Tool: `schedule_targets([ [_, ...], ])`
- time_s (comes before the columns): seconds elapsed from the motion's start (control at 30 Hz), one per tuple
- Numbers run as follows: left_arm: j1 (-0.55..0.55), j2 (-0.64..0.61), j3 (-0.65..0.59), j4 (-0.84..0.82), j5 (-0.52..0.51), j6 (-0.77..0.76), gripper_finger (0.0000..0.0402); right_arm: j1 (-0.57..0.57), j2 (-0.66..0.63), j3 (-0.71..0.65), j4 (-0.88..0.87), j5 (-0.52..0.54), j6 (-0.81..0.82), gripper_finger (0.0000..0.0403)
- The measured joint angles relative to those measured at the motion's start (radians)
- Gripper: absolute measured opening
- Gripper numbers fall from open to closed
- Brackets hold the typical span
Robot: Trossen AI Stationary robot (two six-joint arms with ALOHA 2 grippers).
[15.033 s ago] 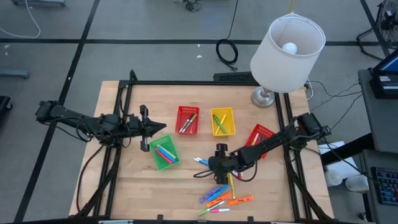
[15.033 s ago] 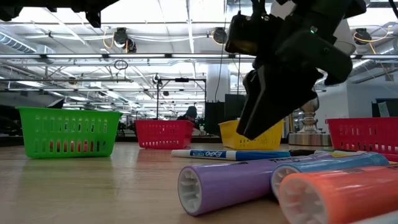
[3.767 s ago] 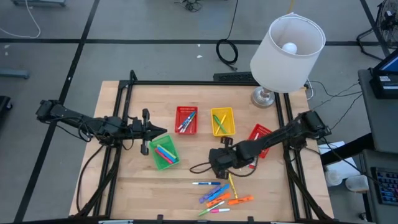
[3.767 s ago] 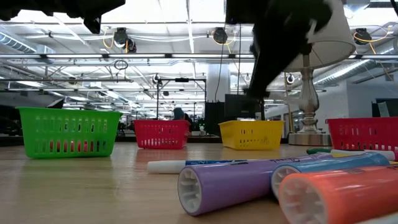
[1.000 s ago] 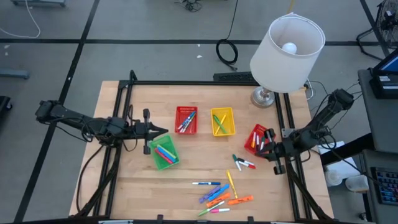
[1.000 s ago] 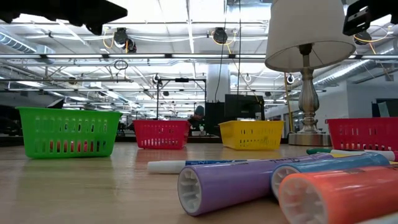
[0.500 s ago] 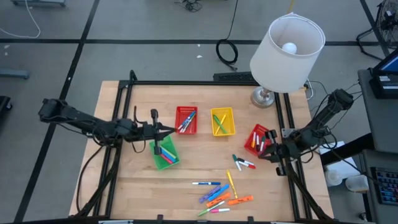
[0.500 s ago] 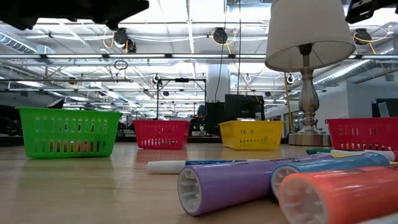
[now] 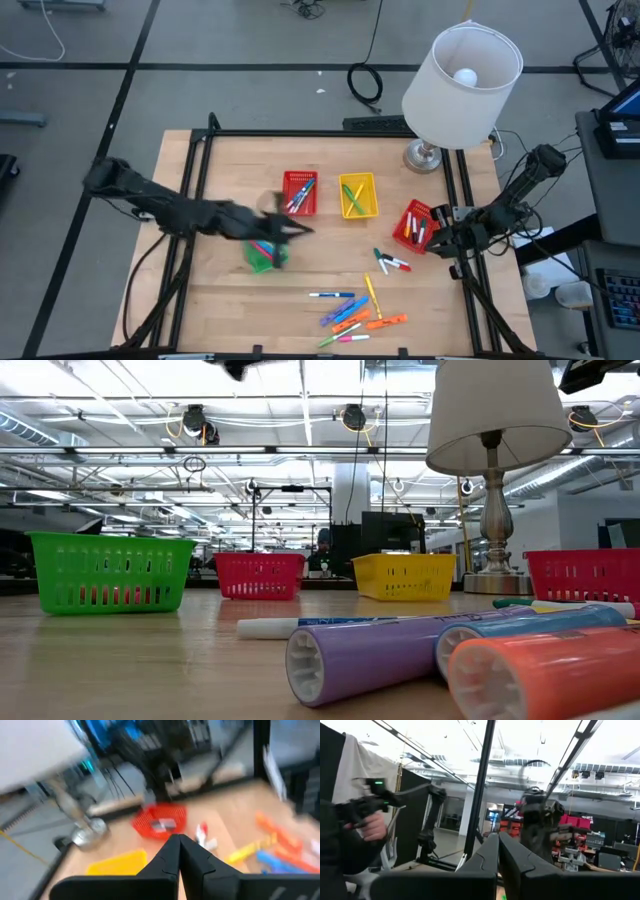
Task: Pick & Place Markers
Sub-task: Put the yellow pen into the yellow bin
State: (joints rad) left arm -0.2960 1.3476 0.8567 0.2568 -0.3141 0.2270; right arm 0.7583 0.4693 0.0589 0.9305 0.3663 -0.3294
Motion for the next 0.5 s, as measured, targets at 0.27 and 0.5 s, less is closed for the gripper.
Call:
schedule_targets([
  [0.27, -0.022, 0.517, 0.608, -0.554, 0.133, 0.054, 0.0006, 0.000, -0.006, -0.002, 0.029, 0.031, -0.005, 0.0000],
  [0.5, -0.034, 0.858, 1.058, -0.876, 0.307, 0.199, 0.0069, 0.000, -0.004, -0.003, 0.006, 0.052, 0.024, 0.0000],
])
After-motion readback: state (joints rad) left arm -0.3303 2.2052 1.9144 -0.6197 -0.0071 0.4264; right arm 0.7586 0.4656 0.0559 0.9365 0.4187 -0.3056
